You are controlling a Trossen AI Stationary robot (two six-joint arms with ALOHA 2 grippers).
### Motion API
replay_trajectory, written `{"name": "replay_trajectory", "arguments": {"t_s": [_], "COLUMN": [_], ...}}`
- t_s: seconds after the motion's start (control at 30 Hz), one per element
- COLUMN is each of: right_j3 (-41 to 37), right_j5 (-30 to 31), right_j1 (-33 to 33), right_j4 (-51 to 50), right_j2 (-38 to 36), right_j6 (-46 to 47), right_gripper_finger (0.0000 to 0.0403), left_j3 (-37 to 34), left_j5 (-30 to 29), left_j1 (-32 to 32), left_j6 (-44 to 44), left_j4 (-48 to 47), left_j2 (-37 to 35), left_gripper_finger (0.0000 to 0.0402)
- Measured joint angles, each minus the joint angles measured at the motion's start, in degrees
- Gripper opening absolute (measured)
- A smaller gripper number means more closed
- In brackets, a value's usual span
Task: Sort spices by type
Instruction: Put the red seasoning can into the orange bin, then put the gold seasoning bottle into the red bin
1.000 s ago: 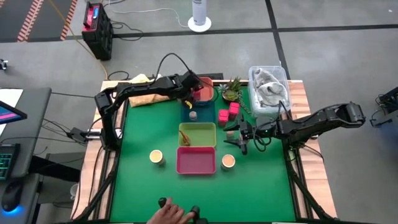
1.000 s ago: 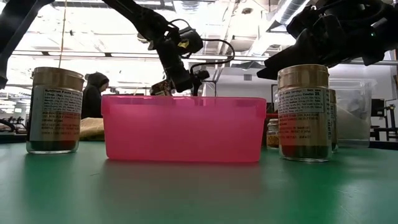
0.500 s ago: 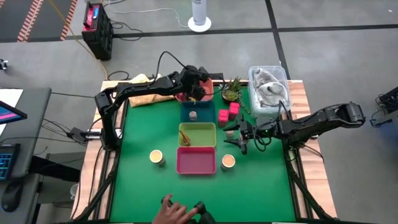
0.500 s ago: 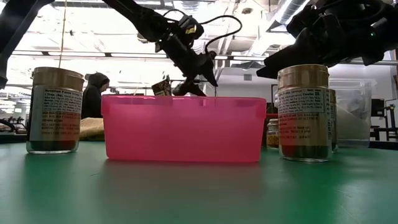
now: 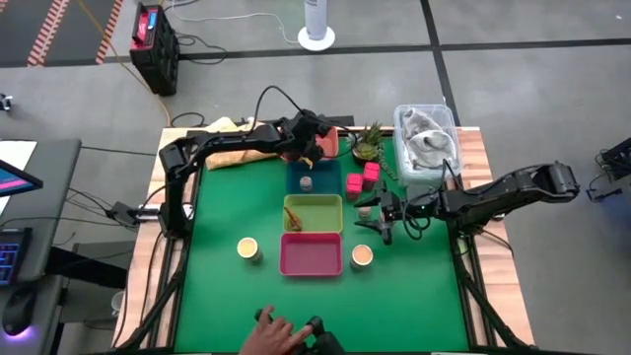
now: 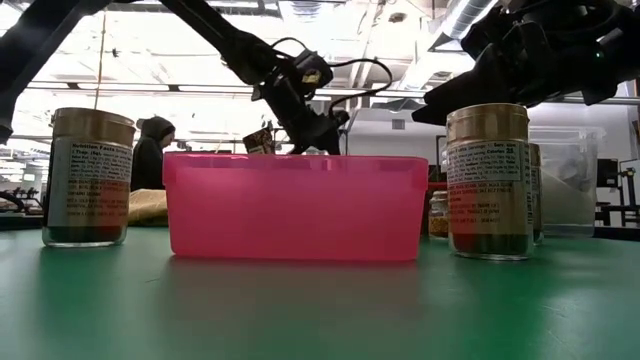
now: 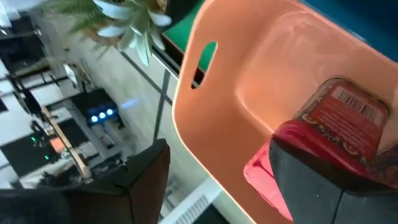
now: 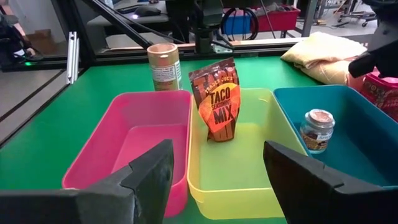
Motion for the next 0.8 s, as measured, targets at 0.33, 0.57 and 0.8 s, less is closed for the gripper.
{"name": "replay_trajectory", "arguments": {"t_s": [0.33,0.57,0.8], "right_j3": [0.02,0.0,0.01], "right_j5": [0.0,1.64,1.84], "right_j1": [0.0,0.0,0.0], "right_j4": [0.0,0.0,-2.68], "right_j2": [0.0,0.0,-2.18], "right_j6": [-0.11,0.28,0.52], "right_gripper_finger": [0.0276,0.0276,0.0276], "left_j3": [0.42,2.2,2.2], "left_j5": [-3.63,-2.78,-6.8], "left_j1": [-0.57,-1.04,-5.72], "left_j6": [-1.03,-10.17,-40.95], "left_j4": [-3.91,-3.64,-14.32], "left_j2": [-0.79,-5.26,-10.78], "left_gripper_finger": [0.0265,0.0265,0.0265]}}
